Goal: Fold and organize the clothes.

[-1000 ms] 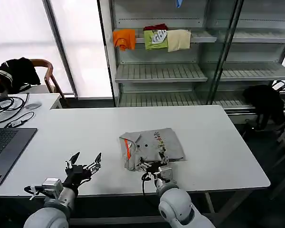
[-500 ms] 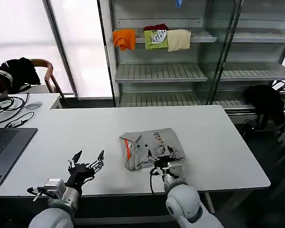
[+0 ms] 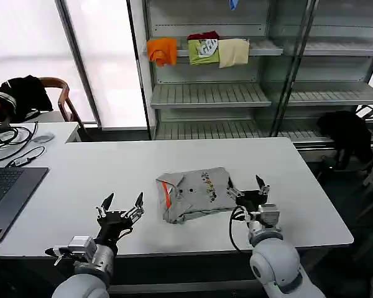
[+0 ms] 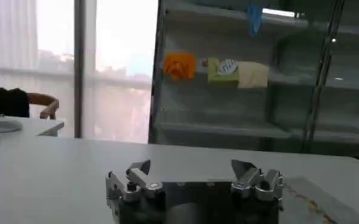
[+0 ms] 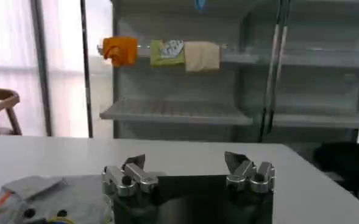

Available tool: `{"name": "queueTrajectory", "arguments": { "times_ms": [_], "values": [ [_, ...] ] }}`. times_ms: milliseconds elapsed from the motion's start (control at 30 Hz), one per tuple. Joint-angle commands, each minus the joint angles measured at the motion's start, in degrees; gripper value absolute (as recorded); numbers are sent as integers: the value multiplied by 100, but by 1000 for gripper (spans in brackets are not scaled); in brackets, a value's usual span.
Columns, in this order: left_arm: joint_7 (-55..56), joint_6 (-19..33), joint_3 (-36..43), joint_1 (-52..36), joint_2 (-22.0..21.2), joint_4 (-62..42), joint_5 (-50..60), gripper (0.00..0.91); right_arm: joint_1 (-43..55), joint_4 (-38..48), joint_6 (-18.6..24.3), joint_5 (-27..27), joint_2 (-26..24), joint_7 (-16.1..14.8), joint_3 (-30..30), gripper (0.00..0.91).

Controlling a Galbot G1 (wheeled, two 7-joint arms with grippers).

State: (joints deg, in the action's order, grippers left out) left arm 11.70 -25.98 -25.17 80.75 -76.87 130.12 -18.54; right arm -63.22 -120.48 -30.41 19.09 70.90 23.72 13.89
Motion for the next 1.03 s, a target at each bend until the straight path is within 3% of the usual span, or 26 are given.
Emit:
{"name": "queueTrajectory", "arguments": {
  "times_ms": [33, 500, 1033],
  "values": [
    [-40, 206, 141, 75, -132, 21, 452, 907, -360, -375, 96, -47, -132, 25, 699, 907],
    [-362, 300, -268, -145, -85, -102, 622, 907, -771, -301, 358, 253, -117, 48, 1263, 907],
    [-600, 358, -459, -114, -71, -26, 433, 907, -1049, -433, 387, 16, -92, 0, 1326, 907]
  ]
}}
